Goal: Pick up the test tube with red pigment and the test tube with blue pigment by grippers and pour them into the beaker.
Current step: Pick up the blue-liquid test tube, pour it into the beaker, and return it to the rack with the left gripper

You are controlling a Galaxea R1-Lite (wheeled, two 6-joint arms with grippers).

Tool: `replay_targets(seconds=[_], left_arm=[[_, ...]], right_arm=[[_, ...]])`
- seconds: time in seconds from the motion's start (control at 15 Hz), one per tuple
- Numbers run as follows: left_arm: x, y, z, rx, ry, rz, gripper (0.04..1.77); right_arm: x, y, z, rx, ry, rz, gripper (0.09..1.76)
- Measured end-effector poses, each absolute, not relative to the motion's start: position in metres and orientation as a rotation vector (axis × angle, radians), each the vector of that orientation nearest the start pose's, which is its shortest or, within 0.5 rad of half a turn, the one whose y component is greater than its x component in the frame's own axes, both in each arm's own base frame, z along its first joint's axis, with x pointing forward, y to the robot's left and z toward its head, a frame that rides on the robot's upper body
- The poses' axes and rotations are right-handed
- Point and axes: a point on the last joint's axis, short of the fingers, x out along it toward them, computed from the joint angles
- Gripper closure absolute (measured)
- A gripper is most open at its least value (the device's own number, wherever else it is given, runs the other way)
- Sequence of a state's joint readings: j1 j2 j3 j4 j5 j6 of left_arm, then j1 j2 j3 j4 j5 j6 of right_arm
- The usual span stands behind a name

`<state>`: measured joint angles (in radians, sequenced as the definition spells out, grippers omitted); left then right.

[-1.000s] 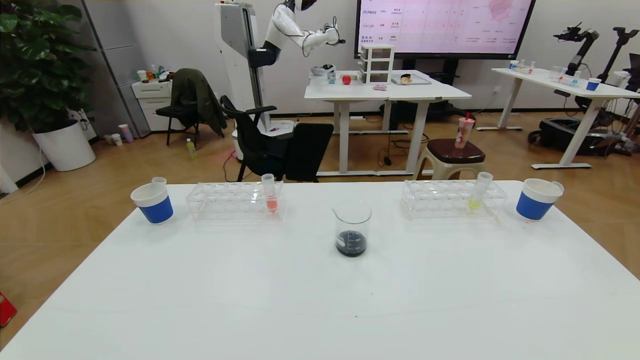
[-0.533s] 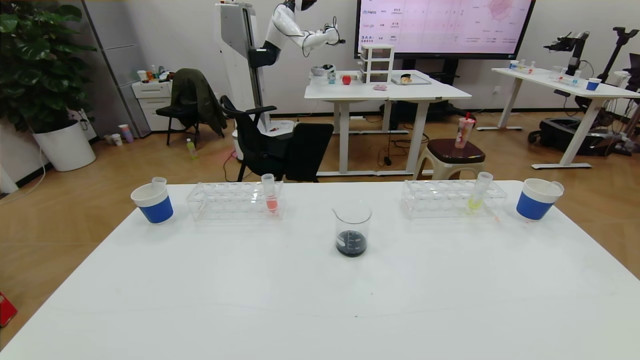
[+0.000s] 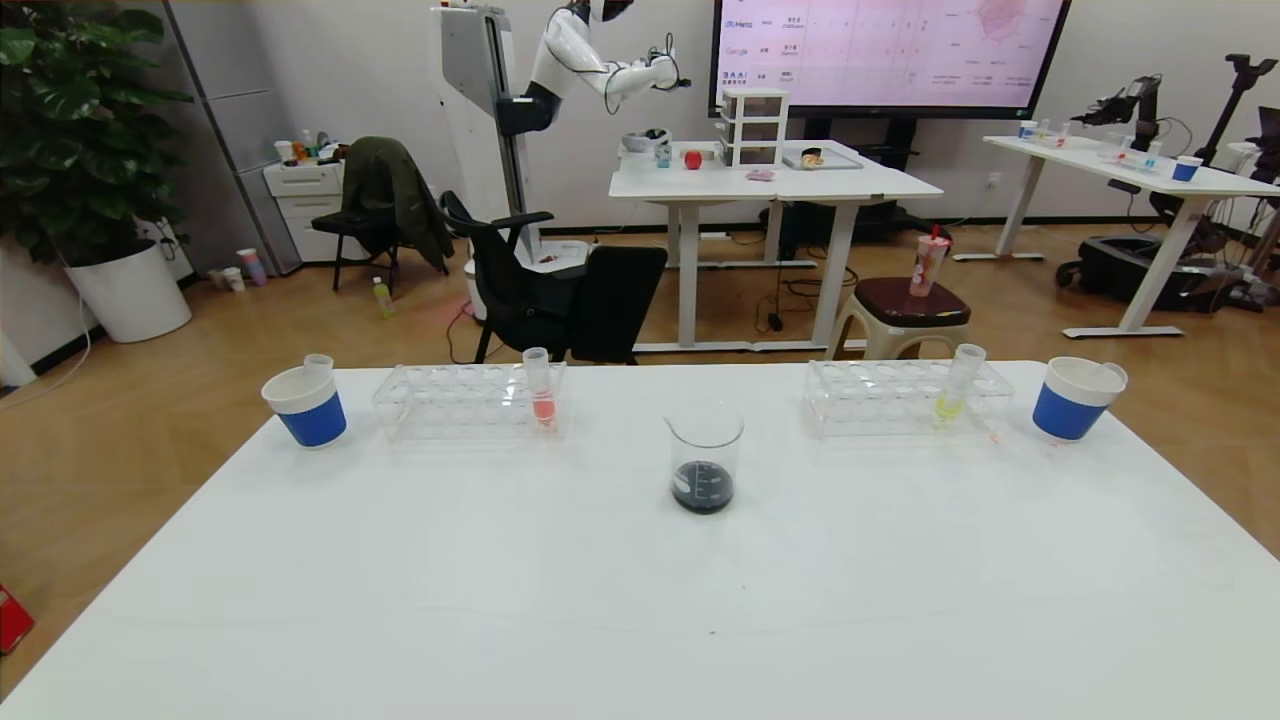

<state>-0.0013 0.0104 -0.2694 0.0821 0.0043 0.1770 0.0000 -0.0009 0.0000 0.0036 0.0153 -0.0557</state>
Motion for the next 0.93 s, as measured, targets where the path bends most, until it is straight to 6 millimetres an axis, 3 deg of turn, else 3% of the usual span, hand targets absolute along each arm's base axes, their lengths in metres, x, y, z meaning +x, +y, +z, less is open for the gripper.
replay_targets(seconds=[0.2, 0.33, 0.93], left_arm=[[-0.030, 0.000, 0.103, 0.143, -0.138, -0.005, 0.06], [-0.024, 0.000, 0.080, 0.109, -0.010, -0.024, 0.06], [-0.023, 0.000, 0.075, 0.018, 0.002, -0.014, 0.06]], right_arm=[[-0.023, 0.000, 0.075, -0.056, 0.002, 0.015, 0.11], [-0.023, 0.000, 0.075, -0.056, 0.002, 0.015, 0.11], [-0.023, 0.000, 0.075, -0.035, 0.001, 0.004, 0.11]])
